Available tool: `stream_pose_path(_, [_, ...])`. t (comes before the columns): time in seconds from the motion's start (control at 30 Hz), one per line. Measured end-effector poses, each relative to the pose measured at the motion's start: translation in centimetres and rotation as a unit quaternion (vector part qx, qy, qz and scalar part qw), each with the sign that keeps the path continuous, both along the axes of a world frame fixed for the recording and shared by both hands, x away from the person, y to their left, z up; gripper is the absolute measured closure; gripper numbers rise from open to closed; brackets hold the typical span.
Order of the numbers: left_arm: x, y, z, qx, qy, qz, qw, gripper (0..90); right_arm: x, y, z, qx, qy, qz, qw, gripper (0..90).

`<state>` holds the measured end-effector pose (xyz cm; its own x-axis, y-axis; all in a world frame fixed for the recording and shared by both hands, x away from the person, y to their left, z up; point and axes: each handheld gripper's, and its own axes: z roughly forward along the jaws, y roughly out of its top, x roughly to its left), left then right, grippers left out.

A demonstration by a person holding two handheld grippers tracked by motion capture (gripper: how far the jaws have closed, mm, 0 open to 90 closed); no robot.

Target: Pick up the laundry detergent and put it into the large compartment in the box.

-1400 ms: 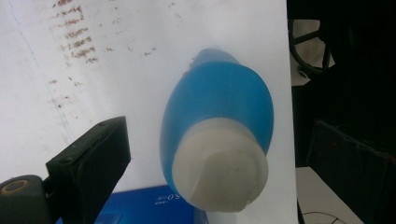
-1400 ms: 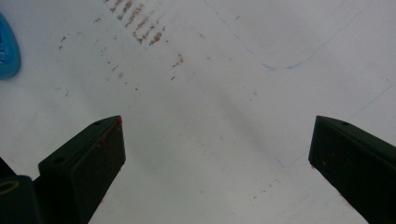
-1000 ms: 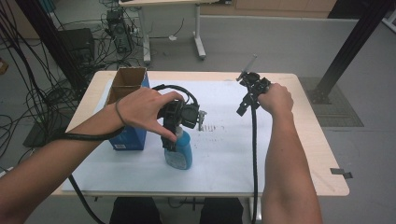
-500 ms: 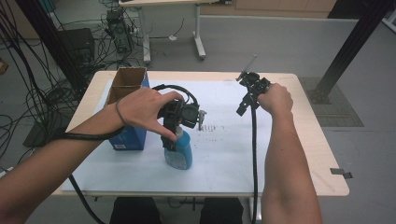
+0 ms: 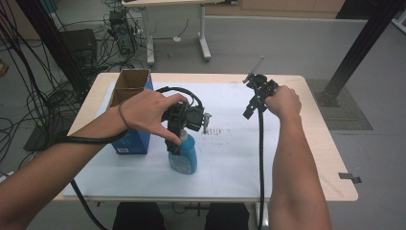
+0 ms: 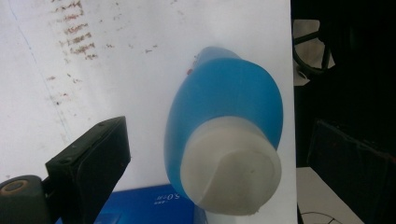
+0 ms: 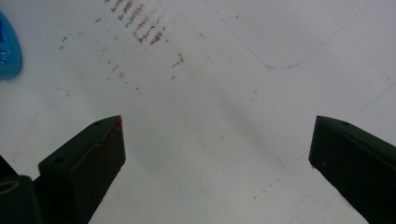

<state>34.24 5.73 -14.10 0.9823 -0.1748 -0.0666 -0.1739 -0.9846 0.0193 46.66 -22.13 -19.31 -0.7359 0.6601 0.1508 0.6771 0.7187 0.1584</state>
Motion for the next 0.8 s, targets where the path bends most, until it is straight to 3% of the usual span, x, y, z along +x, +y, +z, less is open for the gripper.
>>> stream_pose_path(0.4, [0.2,0.2,-0.4,0.000,0.002,0.003,1.0000,5.8,-0.1,0.2,0.0,0.000,0.001,0.001,1.0000,3.8])
stream_pose_path(0.8, [0.4,-0.1,-2.2,0.004,0.004,0.000,1.0000,5.4,-0.2,-0.2,-0.1,0.006,0.001,-0.004,1.0000,3.8])
